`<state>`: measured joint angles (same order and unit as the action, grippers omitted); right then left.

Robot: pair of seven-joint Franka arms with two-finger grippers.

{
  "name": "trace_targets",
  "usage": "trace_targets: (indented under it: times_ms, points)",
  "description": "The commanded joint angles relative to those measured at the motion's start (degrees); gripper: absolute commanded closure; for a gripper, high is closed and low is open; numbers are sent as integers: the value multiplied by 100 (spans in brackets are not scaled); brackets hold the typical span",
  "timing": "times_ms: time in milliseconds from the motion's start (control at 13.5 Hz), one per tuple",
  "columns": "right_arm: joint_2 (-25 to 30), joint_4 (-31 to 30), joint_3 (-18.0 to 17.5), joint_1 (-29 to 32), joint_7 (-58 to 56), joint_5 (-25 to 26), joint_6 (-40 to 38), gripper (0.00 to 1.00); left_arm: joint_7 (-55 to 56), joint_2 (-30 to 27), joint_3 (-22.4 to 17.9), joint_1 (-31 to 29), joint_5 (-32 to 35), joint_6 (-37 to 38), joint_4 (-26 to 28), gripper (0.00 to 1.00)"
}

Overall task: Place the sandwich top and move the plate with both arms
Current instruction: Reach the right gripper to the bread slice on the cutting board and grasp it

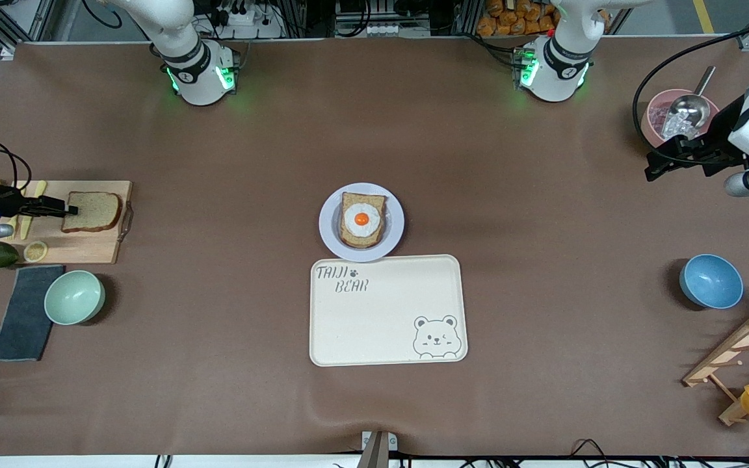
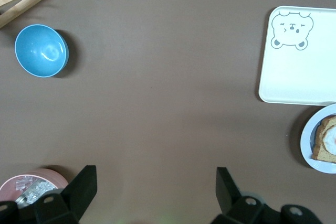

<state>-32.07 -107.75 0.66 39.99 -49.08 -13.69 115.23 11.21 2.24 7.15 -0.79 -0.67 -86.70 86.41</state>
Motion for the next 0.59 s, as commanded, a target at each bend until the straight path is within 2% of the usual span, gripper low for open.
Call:
trace_targets:
  times_ms: [0, 148, 222, 517]
  points:
    - [51, -71, -101, 184, -128, -116, 34, 63, -31, -48, -12, -9, -118, 13, 34, 0]
    - [60, -71, -101, 184, -137, -116, 34, 89, -31, -40, -12, -9, -118, 5, 34, 0]
    - [60, -71, -101, 193, -137, -116, 43, 99, -31, -40, -12, -1, -118, 4, 34, 0]
    - [60, -71, -101, 167, -233, -116, 52, 100, -22, -13, -12, 0, -118, 4, 34, 0]
